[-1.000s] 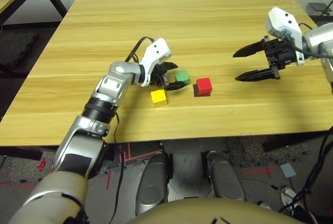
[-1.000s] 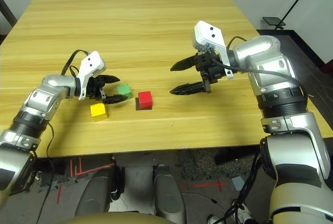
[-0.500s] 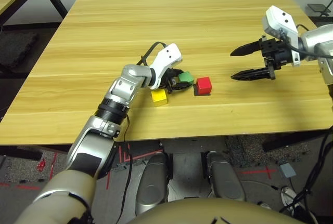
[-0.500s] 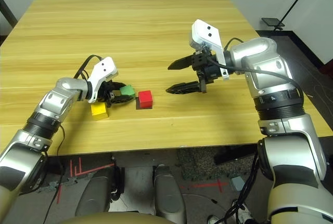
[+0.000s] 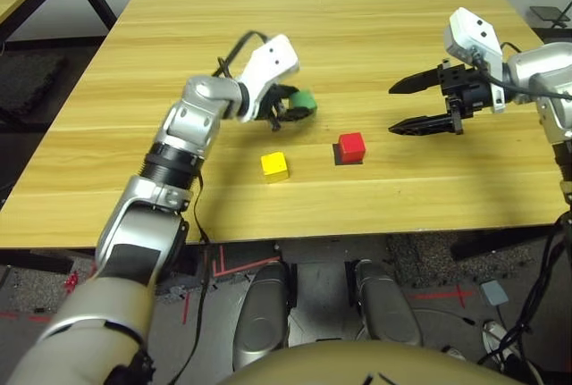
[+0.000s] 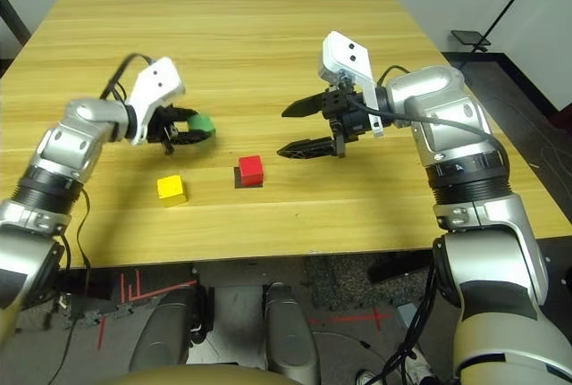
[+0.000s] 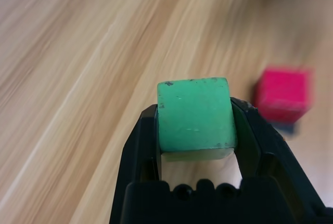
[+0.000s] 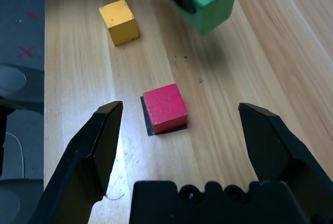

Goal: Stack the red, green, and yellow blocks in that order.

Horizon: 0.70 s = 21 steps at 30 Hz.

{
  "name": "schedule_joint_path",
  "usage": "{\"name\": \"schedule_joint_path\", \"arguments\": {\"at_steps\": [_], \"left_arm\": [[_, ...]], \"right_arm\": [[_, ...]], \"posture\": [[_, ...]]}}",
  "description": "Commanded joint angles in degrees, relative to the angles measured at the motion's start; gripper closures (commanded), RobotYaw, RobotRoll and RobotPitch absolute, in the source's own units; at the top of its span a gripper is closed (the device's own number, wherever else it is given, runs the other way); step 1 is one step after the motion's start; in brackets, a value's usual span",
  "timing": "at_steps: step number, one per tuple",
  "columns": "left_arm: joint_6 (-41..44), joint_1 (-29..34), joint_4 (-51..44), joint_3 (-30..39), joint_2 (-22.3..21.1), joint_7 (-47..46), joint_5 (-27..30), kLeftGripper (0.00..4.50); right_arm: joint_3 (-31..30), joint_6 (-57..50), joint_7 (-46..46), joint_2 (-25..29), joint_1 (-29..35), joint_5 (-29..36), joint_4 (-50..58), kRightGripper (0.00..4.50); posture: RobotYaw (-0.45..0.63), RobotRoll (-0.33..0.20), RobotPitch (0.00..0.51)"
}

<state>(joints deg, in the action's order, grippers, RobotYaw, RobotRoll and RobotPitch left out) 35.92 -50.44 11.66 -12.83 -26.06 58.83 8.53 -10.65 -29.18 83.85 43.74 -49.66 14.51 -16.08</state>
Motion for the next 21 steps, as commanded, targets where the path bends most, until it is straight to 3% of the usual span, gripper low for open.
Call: {"name": "schedule_joint_path", "arguments": {"at_steps": [1, 7, 21], "left_arm": [[4.9, 0.0, -3.6, -1.3, 2.8, 0.3, 2.9, 2.46], [2.6, 1.0, -0.2, -2.6, 6.7, 2.1, 4.4, 2.46], [-8.2, 0.3, 10.5, -5.2, 8.9, 6.1, 1.6, 2.46]], "right_arm": [[0.9, -1.3, -0.4, 0.6, 1.4, 0.9, 1.6, 0.00], [1.6, -3.5, -1.0, 1.4, 3.0, 1.5, 4.3, 0.00], [3.0, -7.0, -2.1, 3.7, 6.0, 3.6, 9.3, 0.00]], "posture": [[0.23, -0.076, 0.095], [0.19, -0.080, 0.096], [0.15, -0.087, 0.099]]}}
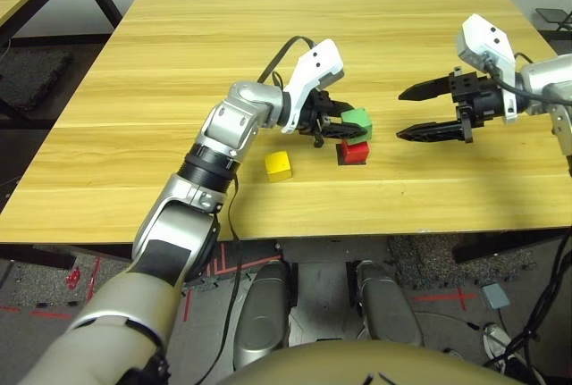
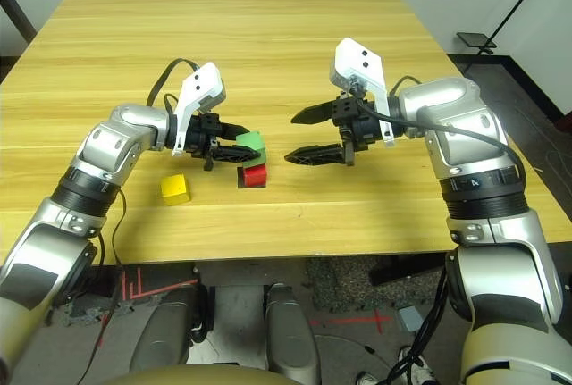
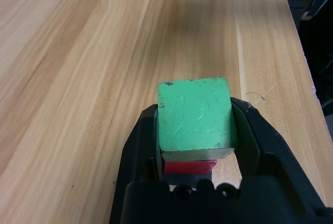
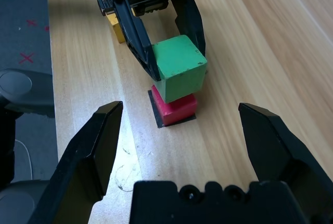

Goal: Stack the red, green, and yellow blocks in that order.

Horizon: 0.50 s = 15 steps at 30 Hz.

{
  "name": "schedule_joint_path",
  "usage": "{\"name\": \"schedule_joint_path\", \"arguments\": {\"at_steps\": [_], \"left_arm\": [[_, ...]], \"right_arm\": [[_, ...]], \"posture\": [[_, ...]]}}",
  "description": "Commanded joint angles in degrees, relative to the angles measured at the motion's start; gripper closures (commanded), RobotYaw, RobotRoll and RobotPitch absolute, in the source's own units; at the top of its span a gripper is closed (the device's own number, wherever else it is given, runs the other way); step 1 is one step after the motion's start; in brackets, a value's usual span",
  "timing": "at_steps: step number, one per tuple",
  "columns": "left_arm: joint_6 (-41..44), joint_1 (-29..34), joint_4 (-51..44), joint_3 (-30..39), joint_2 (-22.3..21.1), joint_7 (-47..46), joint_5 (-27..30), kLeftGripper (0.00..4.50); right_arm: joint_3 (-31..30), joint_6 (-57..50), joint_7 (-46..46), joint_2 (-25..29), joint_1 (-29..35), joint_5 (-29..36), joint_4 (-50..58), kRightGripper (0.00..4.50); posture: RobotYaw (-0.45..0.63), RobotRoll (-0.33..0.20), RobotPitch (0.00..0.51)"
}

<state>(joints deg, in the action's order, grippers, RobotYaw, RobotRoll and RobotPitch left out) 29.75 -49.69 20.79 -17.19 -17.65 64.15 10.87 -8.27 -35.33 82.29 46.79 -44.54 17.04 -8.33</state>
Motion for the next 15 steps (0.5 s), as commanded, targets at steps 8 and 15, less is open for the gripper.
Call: {"name": "schedule_joint_path", "arguments": {"at_steps": [8, 15], "left_arm": [[-4.6, -0.6, 4.0, -0.9, 1.3, 1.8, -1.9, 2.46], [-5.5, -0.2, 4.5, -1.1, 1.3, 2.1, -2.4, 2.46]], "right_arm": [[1.2, -1.7, -1.5, 0.9, 1.6, 1.4, 2.5, 0.00], [1.3, -2.1, -2.2, 0.7, 2.0, 1.7, 2.9, 0.00]], "posture": [[0.14, -0.082, 0.102], [0.14, -0.077, 0.102]]}}
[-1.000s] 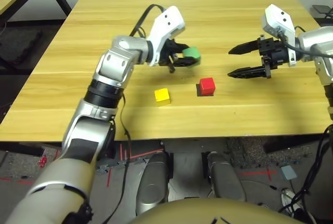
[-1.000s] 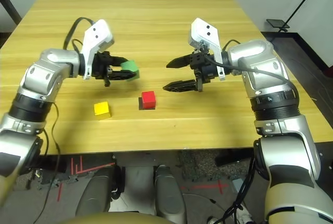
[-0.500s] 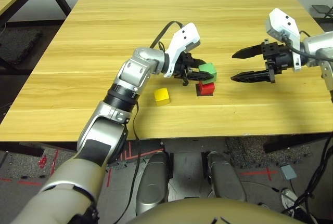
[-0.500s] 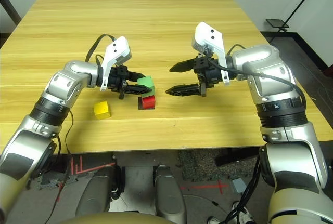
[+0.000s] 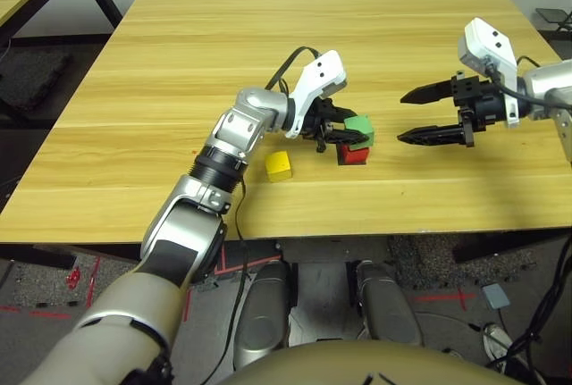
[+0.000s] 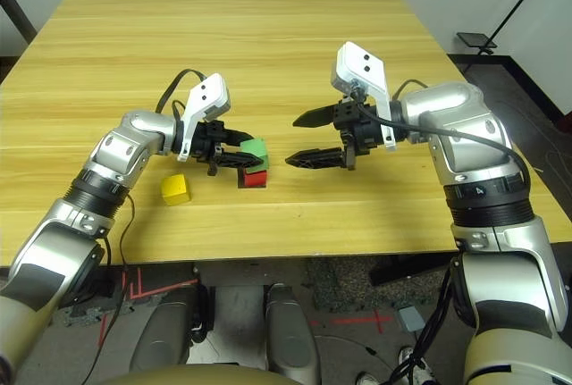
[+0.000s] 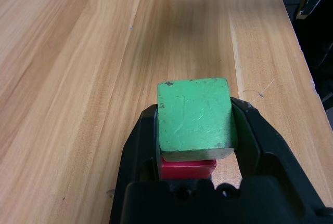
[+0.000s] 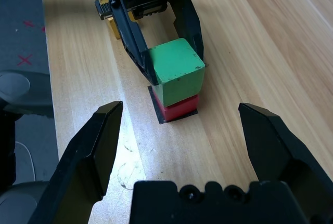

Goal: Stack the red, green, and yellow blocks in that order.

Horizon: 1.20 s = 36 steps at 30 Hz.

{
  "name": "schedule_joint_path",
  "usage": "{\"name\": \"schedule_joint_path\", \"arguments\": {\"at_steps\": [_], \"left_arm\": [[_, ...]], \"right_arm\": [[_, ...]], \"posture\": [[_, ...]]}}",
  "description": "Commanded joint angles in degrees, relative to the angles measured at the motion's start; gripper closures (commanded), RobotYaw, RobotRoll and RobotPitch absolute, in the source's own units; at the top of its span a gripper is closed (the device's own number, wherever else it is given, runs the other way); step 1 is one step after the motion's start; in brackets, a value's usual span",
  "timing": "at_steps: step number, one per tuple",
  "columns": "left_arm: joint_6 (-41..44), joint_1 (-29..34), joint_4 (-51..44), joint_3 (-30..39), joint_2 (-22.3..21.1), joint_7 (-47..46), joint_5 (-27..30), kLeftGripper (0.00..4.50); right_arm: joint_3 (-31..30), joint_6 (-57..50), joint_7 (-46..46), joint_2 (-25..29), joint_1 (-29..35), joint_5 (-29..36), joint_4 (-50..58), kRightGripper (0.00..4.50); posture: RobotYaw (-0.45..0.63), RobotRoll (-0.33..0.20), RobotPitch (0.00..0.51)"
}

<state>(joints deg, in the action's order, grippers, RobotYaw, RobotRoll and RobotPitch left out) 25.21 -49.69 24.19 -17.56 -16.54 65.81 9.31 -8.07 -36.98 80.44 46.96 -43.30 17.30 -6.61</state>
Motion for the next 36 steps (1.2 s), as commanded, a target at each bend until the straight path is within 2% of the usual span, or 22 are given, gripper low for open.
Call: {"name": "schedule_joint_path", "arguments": {"at_steps": [1, 17, 24, 26, 28, 30, 36], "left_arm": [[-1.1, -0.1, 1.2, -0.8, 0.2, 0.4, -1.0, 2.46], [-2.4, -0.1, 3.2, -0.7, 1.1, 0.2, -2.4, 2.46], [-3.3, 0.1, 1.6, -1.0, -0.3, 1.4, -3.0, 0.07], [-1.1, 0.1, -1.6, -0.6, -1.1, 1.6, -2.2, 0.03], [3.3, 0.7, -7.8, 0.3, -3.1, 1.5, -0.8, 0.03], [8.0, 2.5, -14.9, 0.6, -6.9, 2.5, 0.3, 0.03], [18.4, 10.9, -31.1, 1.1, -20.4, 3.9, 2.4, 0.03]], "right_arm": [[1.1, -0.4, -0.4, 0.5, 0.9, 1.5, 1.2, 0.00], [0.8, -0.4, -1.4, 1.2, 1.4, 2.6, 1.5, 0.00], [0.7, 0.0, -1.2, 1.1, 0.9, 2.6, 0.8, 0.00], [0.6, 0.2, -1.2, 1.0, 0.6, 2.4, 0.5, 0.00], [0.6, 0.2, -1.1, 1.0, 0.1, 2.4, 0.1, 0.00], [0.5, 0.3, -0.8, 1.1, -0.2, 2.4, -0.1, 0.00], [-0.4, 1.4, 0.3, 0.8, -1.5, 1.8, -2.0, 0.00]], "posture": [[0.14, -0.077, 0.101], [0.14, -0.080, 0.106], [0.15, -0.084, 0.098], [0.15, -0.085, 0.097], [0.17, -0.091, 0.095], [0.17, -0.092, 0.093], [0.21, -0.099, 0.091]]}}
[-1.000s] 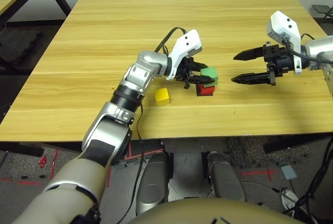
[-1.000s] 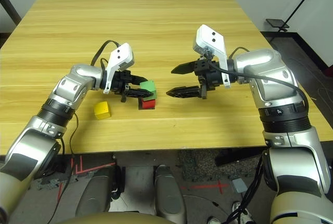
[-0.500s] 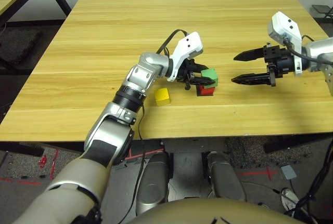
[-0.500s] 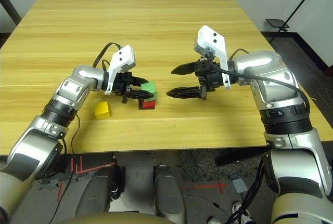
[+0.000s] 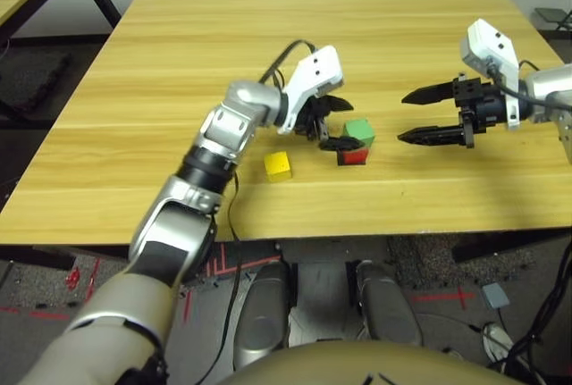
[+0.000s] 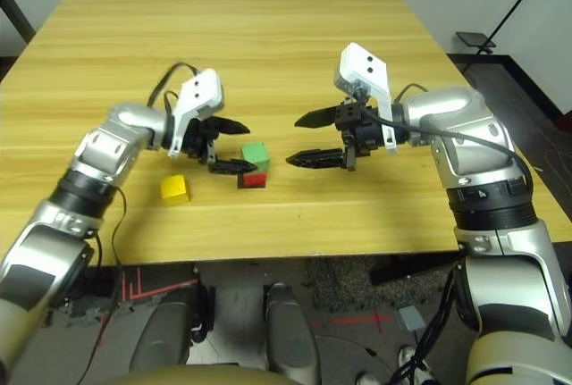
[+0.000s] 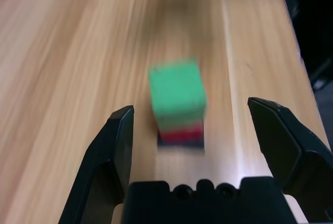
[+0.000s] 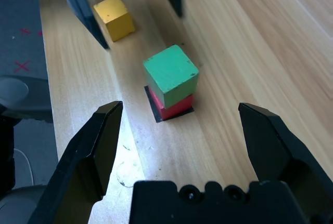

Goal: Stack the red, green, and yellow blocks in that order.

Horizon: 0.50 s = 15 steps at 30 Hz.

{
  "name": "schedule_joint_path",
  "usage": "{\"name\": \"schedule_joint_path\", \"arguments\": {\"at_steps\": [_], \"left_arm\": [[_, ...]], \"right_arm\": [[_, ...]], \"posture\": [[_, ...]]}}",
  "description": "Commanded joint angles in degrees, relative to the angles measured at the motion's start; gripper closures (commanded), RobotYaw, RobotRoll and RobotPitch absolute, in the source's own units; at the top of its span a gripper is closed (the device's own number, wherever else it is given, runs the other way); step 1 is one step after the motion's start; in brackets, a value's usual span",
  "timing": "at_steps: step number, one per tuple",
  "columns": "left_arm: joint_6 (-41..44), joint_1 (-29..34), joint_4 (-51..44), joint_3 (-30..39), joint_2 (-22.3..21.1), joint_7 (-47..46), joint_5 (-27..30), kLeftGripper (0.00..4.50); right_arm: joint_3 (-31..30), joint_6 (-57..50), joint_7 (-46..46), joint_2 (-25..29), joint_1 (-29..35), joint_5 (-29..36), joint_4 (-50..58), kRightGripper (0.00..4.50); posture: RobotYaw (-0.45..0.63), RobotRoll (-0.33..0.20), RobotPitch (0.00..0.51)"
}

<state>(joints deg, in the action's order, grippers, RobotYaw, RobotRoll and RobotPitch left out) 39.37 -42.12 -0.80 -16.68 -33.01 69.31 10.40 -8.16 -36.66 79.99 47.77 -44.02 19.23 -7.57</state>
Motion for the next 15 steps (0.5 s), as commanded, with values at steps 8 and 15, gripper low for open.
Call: {"name": "schedule_joint_path", "arguments": {"at_steps": [8, 15], "left_arm": [[5.4, 10.3, -9.3, 1.6, -7.8, -6.0, 0.8, 0.03], [1.0, 11.5, -1.9, -0.2, -7.7, -7.9, -1.9, 0.03]], "right_arm": [[-1.4, 1.4, 1.6, -1.2, -2.5, -0.5, -2.5, 0.00], [-1.9, 1.2, 2.2, -1.5, -3.7, -0.8, -3.2, 0.00]], "posture": [[0.23, -0.108, 0.090], [0.23, -0.117, 0.092]]}}
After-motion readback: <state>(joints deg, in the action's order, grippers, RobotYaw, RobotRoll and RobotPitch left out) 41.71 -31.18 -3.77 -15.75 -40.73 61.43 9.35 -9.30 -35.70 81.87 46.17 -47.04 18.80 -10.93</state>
